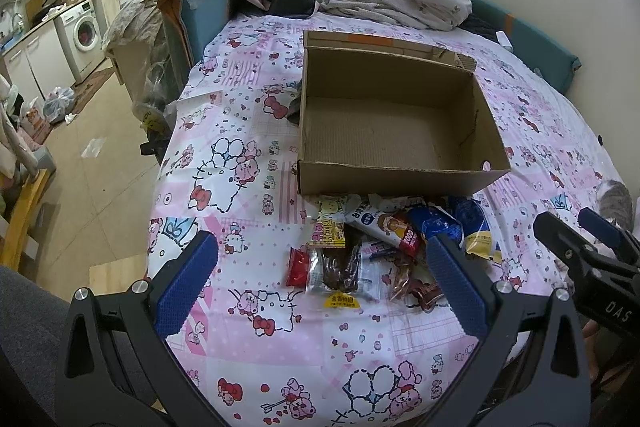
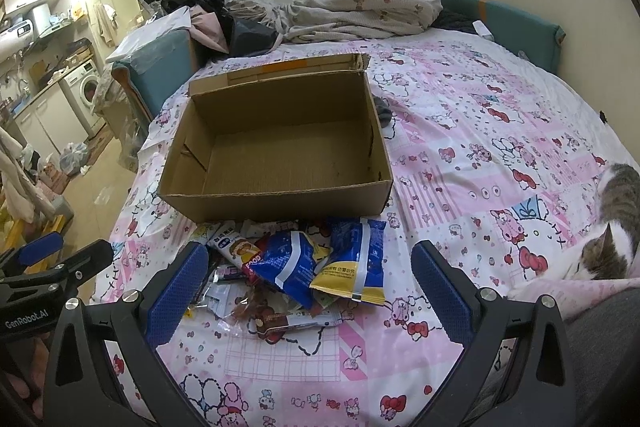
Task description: Organize snacks
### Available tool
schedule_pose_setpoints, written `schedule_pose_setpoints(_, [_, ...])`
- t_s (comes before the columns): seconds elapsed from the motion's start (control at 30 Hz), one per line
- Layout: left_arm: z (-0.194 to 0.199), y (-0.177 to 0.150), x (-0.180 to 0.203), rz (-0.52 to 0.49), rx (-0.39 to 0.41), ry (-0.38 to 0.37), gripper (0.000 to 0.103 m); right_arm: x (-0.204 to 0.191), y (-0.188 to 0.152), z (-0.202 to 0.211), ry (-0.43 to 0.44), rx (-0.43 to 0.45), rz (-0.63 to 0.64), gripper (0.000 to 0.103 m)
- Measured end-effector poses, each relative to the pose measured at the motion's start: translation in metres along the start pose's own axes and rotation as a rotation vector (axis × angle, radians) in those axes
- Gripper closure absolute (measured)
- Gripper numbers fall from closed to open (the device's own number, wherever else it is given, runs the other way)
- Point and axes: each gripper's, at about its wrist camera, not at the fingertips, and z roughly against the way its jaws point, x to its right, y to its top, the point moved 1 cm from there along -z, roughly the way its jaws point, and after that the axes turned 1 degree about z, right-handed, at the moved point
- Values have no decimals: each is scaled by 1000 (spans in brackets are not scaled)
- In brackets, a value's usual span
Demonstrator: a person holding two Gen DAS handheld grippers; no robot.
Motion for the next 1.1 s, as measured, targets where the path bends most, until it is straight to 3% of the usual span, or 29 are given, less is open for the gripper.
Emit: schedule_pose_setpoints(1.1, [0, 1, 5, 2, 5, 4, 1, -1, 0, -2, -2, -8, -4, 0])
